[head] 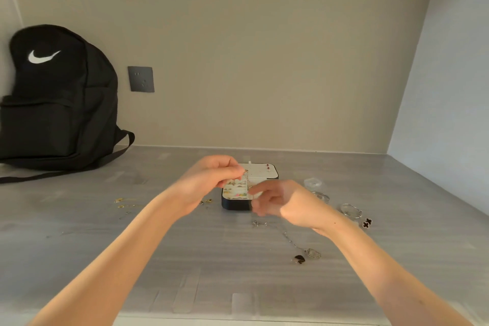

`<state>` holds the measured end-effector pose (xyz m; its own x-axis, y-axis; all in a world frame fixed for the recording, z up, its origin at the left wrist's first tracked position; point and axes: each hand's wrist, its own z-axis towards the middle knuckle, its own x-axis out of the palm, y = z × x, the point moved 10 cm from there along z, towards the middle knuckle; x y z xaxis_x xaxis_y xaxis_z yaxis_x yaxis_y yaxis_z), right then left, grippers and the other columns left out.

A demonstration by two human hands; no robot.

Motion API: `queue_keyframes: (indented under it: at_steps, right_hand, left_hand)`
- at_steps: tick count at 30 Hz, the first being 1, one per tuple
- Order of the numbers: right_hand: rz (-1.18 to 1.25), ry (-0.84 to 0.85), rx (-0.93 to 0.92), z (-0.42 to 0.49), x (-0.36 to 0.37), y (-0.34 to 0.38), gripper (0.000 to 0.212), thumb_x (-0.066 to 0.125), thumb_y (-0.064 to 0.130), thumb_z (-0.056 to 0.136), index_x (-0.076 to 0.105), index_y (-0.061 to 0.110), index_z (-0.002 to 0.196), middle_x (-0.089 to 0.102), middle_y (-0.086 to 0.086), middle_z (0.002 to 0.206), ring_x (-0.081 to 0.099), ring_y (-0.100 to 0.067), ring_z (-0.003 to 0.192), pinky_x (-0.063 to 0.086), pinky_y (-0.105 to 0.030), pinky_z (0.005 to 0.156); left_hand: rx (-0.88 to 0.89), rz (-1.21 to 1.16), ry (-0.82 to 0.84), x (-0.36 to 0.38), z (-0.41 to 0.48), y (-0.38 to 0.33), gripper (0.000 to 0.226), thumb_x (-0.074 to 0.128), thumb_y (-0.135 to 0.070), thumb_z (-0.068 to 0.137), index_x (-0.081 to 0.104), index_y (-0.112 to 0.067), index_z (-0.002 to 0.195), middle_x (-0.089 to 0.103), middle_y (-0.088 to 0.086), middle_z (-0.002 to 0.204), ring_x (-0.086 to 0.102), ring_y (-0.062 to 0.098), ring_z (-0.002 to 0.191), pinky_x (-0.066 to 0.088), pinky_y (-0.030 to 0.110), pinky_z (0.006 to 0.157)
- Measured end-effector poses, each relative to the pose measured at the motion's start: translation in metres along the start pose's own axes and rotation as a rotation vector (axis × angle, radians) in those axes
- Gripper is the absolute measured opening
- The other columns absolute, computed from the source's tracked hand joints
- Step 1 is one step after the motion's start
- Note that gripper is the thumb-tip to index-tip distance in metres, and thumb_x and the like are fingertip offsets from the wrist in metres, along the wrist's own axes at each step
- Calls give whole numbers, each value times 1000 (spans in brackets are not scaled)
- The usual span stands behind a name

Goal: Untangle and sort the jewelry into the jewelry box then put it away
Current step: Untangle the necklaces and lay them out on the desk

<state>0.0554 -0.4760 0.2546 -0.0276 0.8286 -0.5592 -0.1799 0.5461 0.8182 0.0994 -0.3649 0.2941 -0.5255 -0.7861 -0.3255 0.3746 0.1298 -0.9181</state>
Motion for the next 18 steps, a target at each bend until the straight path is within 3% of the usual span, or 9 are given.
queue_keyframes:
  at_steps: [2, 5, 9, 13, 15, 18]
  right_hand:
    - [18, -59, -59, 4, 1, 17, 13, 67, 34, 82, 60, 38, 92, 68, 4, 90, 65, -12, 91, 50, -27, 88]
    - [17, -139, -145, 7, 0, 43, 13, 62, 15, 88, 67, 25, 81, 70, -3, 83, 65, -10, 79, 52, -21, 80]
    - [-108, -182, -140, 17, -3, 60, 23, 63, 27, 88, 70, 9, 75, 70, -9, 72, 59, -13, 62, 48, -28, 63]
    - [-91, -243, -205, 30, -10, 93, 25, 60, 25, 89, 69, 8, 73, 69, -10, 67, 57, -11, 59, 42, -22, 56]
    - [-24, -270, -215, 37, -14, 108, 22, 59, 21, 90, 69, 9, 75, 68, -4, 67, 57, -8, 59, 42, -17, 54]
    - [211, -292, -181, 48, -15, 110, 19, 58, 18, 91, 67, 11, 77, 66, 2, 67, 59, -7, 57, 45, -16, 51]
  left_hand:
    - [-7, 66, 16, 3, -1, -1, 14, 64, -24, 84, 62, -18, 71, 57, -13, 68, 42, 4, 62, 33, 22, 69]
    - [-4, 117, 10, 3, -1, -1, 21, 57, -18, 89, 60, -19, 69, 56, -19, 59, 44, -7, 55, 32, 20, 66]
    - [32, 24, -5, -11, -5, -3, 17, 60, -31, 79, 62, -14, 78, 63, 3, 82, 52, 10, 75, 39, 26, 79]
    - [29, -197, 54, -19, -11, 8, 33, 50, -35, 92, 60, -6, 105, 69, 11, 104, 63, 23, 105, 47, 34, 95]
    - [26, -285, 112, -17, -17, 15, 36, 49, -35, 88, 60, -6, 107, 69, 13, 94, 66, 25, 95, 50, 34, 92]
    - [22, -359, 116, -23, -29, 29, 22, 51, -29, 88, 65, -17, 77, 46, 2, 63, 52, 16, 62, 52, 33, 79]
